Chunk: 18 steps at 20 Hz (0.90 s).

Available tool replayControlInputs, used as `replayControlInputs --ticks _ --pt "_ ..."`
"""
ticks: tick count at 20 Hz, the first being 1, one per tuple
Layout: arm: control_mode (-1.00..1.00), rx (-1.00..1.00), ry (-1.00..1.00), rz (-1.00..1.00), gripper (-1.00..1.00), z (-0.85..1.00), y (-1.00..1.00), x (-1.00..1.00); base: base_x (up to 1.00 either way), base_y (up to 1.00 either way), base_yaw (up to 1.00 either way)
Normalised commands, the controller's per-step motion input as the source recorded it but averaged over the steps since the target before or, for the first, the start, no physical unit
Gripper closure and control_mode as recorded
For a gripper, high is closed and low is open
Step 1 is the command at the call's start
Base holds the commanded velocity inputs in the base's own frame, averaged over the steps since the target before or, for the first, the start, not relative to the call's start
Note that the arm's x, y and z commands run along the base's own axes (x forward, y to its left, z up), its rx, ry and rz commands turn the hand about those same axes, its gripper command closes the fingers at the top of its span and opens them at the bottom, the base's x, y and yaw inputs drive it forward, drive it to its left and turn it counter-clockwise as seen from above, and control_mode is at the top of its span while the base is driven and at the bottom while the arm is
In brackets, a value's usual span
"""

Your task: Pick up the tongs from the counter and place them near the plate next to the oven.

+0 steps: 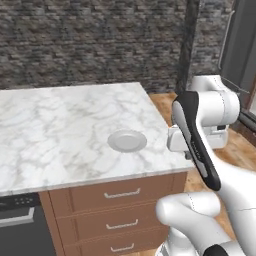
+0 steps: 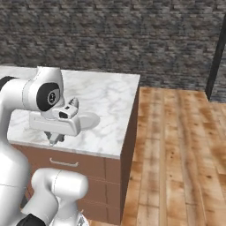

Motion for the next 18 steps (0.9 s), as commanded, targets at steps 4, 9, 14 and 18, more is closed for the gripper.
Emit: replayControlInputs --ticks 4,9,14,18 --pt "1.00 0.00 0.00 0.00 1.00 0.00 0.00 0.00 -0.01 -0.43 -0.20" --pt "1.00 0.00 0.00 0.00 1.00 0.00 0.00 0.00 0.17 -0.64 -0.07" --pt "1.00 0.00 0.00 0.00 1.00 0.00 0.00 0.00 0.02 0.00 0.00" --pt "1.00 0.00 0.00 0.00 1.00 0.00 0.00 0.00 0.00 0.00 0.00"
